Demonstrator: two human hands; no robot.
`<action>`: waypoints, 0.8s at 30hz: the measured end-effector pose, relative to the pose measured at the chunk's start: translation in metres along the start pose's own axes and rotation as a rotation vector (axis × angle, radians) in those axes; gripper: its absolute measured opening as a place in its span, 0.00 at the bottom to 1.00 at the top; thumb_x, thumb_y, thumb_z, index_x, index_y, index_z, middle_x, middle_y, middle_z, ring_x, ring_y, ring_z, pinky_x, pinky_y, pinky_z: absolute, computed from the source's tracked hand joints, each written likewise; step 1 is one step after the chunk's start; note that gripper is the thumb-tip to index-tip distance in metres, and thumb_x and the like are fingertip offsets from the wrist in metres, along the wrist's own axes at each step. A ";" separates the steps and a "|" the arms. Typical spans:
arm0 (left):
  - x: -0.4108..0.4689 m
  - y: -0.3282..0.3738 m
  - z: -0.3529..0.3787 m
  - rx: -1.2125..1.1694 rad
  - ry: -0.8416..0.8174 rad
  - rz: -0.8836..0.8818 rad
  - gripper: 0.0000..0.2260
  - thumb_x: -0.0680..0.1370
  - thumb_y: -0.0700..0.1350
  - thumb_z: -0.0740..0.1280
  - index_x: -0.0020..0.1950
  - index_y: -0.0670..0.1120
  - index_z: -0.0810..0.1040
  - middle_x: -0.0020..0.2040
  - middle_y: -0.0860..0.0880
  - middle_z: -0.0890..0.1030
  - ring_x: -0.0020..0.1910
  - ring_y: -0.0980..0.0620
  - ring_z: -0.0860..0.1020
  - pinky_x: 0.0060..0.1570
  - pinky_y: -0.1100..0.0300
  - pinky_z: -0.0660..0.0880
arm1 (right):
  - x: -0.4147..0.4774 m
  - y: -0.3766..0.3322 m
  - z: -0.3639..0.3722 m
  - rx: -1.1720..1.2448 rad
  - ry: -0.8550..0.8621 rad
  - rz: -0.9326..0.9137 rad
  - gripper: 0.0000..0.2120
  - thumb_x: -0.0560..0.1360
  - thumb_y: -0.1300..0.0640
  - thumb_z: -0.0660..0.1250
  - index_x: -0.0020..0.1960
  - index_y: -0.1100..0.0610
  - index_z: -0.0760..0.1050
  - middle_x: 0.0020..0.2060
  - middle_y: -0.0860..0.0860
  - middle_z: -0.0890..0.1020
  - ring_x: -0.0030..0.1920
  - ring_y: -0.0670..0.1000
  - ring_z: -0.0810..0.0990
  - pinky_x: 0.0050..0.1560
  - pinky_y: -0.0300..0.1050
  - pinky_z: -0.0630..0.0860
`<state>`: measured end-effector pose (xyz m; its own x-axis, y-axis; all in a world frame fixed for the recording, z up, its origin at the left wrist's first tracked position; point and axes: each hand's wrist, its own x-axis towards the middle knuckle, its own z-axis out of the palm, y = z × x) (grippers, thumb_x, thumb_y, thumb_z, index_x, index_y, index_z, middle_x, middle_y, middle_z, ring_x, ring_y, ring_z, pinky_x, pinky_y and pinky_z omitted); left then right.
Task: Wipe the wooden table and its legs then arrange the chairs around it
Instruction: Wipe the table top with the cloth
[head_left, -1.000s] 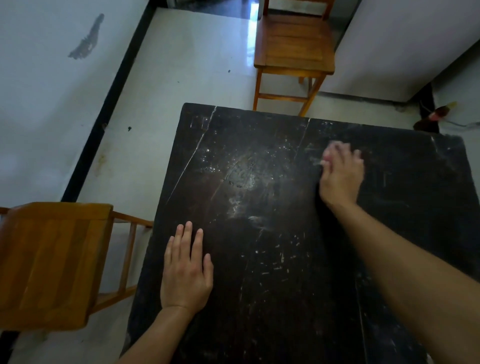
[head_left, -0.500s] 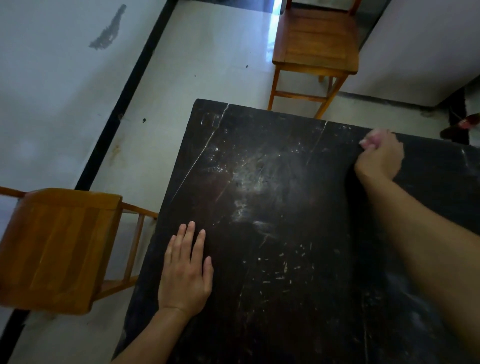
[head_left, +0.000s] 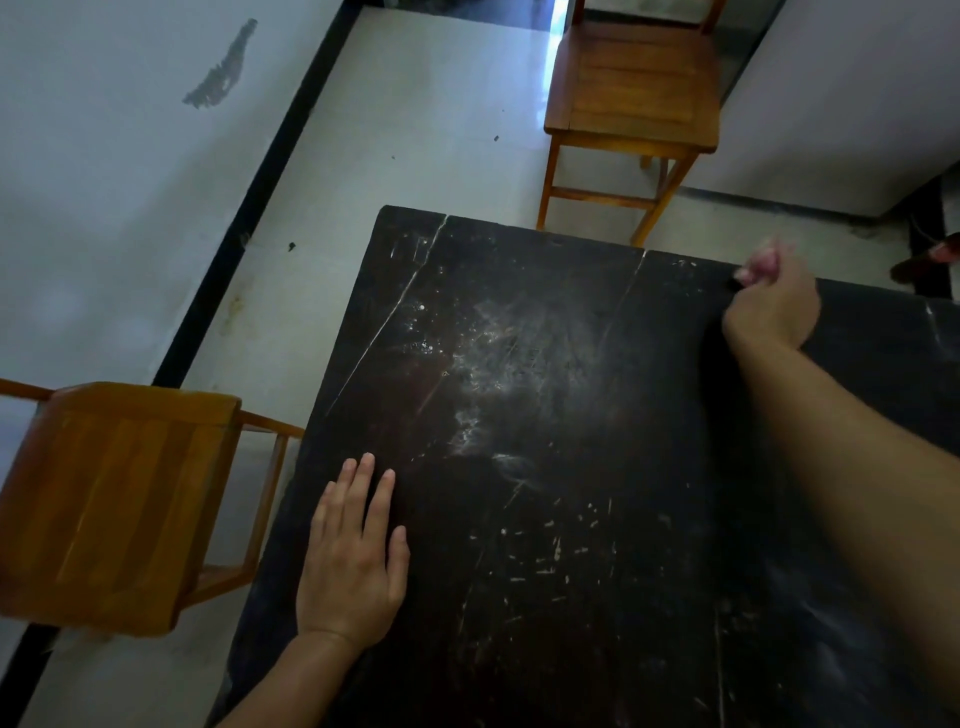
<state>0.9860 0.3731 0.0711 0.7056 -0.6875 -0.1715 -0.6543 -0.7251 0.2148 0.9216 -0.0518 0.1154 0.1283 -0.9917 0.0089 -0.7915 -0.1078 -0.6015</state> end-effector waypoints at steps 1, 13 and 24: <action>0.000 0.000 0.000 0.001 0.001 0.001 0.25 0.78 0.52 0.53 0.73 0.43 0.63 0.75 0.42 0.60 0.76 0.46 0.54 0.75 0.56 0.43 | -0.002 -0.001 0.008 0.001 -0.001 0.057 0.12 0.79 0.63 0.60 0.58 0.51 0.75 0.57 0.50 0.76 0.57 0.45 0.74 0.60 0.38 0.67; 0.001 0.001 -0.001 -0.005 0.009 0.010 0.25 0.78 0.53 0.53 0.73 0.43 0.65 0.75 0.42 0.61 0.76 0.47 0.54 0.75 0.56 0.43 | -0.079 -0.110 0.077 0.195 -0.760 -0.571 0.18 0.78 0.64 0.62 0.65 0.53 0.76 0.66 0.51 0.76 0.65 0.50 0.73 0.60 0.38 0.66; -0.002 -0.002 0.001 0.067 -0.031 0.029 0.25 0.78 0.53 0.53 0.73 0.43 0.65 0.75 0.40 0.63 0.75 0.44 0.56 0.73 0.52 0.46 | -0.205 -0.068 0.093 0.143 -0.640 -0.728 0.22 0.76 0.70 0.61 0.66 0.53 0.77 0.67 0.50 0.76 0.72 0.52 0.68 0.74 0.51 0.62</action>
<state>0.9858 0.3755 0.0701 0.6779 -0.7085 -0.1960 -0.6920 -0.7050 0.1551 1.0042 0.1652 0.0802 0.8900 -0.4560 0.0063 -0.3162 -0.6270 -0.7120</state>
